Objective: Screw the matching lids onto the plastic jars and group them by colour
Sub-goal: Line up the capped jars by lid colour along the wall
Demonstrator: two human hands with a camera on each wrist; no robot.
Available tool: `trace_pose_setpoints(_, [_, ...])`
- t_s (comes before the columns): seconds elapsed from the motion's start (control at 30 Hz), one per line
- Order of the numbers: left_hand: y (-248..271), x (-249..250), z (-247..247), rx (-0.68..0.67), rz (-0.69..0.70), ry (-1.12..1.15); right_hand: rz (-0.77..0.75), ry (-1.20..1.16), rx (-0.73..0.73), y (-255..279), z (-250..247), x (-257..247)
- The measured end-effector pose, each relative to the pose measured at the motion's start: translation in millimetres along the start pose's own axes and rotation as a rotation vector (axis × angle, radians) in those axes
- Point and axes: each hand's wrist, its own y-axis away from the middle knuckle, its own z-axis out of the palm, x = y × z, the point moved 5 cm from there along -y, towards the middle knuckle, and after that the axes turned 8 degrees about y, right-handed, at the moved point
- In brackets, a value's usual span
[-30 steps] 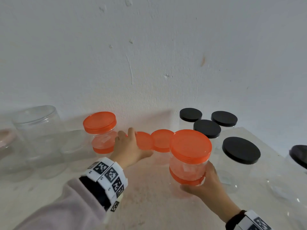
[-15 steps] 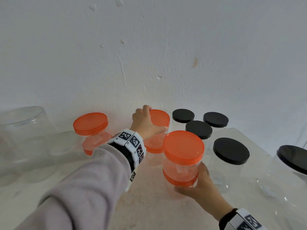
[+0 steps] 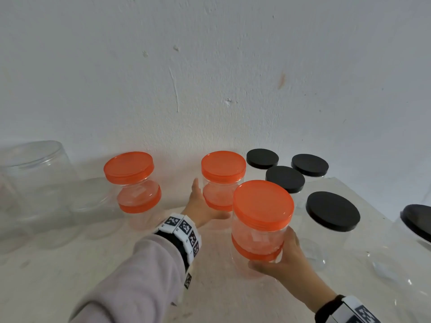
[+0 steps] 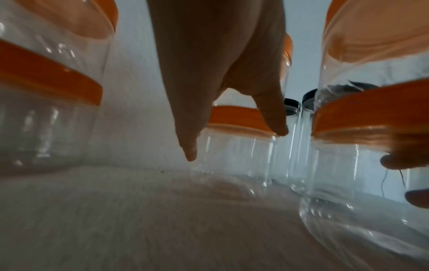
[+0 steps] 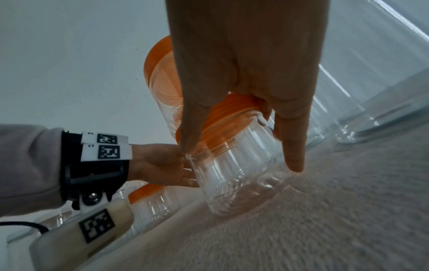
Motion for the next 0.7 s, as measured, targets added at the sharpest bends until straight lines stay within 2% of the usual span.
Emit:
trace_pose_setpoints(0.13, [-3.5,-5.3,17.6,0.034,0.057,0.081,0.009,0.014,-0.002,-1.5,0.8,0.9])
trace_pose_setpoints(0.33, [-4.7,-5.6,13.5,0.08,0.158,0.049,0.011,0.02,-0.017,-3.2,0.8,4.7])
trace_pose_setpoints(0.43, [-0.6,-9.2,-3.5,0.201,0.166,0.054,0.019,0.022,-0.021,-4.0,1.1,6.3])
trace_pose_setpoints(0.57, [5.2,-16.3,-33.5,0.409,0.098,0.057,0.02,0.022,-0.025,-3.7,0.3,8.9])
trace_pose_setpoints(0.7, [14.3,-23.7,-47.0,0.531,0.017,0.063,0.028,0.031,-0.02,-3.8,0.4,7.8])
